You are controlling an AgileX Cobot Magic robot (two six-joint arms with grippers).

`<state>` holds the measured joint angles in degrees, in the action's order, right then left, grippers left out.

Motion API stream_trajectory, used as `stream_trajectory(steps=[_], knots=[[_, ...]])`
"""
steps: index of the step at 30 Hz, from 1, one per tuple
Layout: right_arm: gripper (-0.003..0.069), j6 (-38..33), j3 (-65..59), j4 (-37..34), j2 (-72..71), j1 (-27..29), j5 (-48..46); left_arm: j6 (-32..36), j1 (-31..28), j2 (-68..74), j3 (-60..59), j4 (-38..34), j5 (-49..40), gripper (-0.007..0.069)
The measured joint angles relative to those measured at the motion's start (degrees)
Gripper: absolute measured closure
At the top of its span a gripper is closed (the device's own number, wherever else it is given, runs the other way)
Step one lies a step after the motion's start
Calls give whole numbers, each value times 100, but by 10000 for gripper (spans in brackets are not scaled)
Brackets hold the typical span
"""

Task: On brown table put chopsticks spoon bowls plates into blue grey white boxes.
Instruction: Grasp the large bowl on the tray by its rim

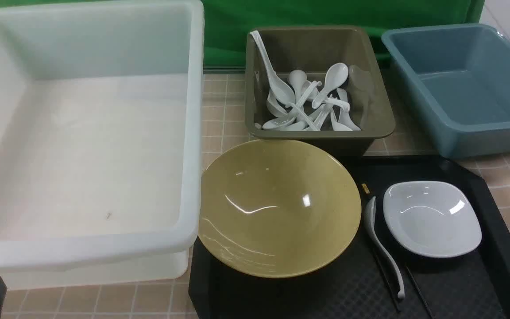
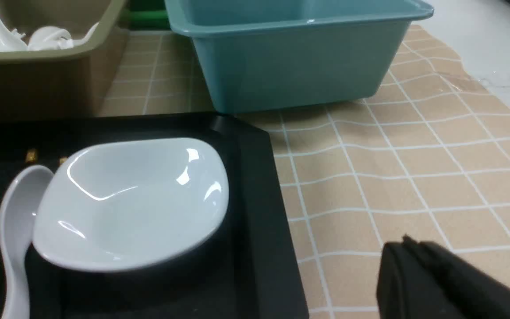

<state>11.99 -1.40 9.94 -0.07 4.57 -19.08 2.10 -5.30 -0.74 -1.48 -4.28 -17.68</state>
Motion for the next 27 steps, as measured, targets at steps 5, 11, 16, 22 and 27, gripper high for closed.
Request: stream_trajectory(steps=[5,11,16,22,27], knots=[[610,0,0,0,0,0,0,0,0,0,0,0,0,622],[610,0,0,0,0,0,0,0,34,0,0,0,0,622],[610,0,0,0,0,0,0,0,52,0,0,0,0,622],[608,0,0,0,0,0,0,0,52,0,0,0,-7,622],[606,0,0,0,0,0,0,0,63,0,5,0,-48,622]])
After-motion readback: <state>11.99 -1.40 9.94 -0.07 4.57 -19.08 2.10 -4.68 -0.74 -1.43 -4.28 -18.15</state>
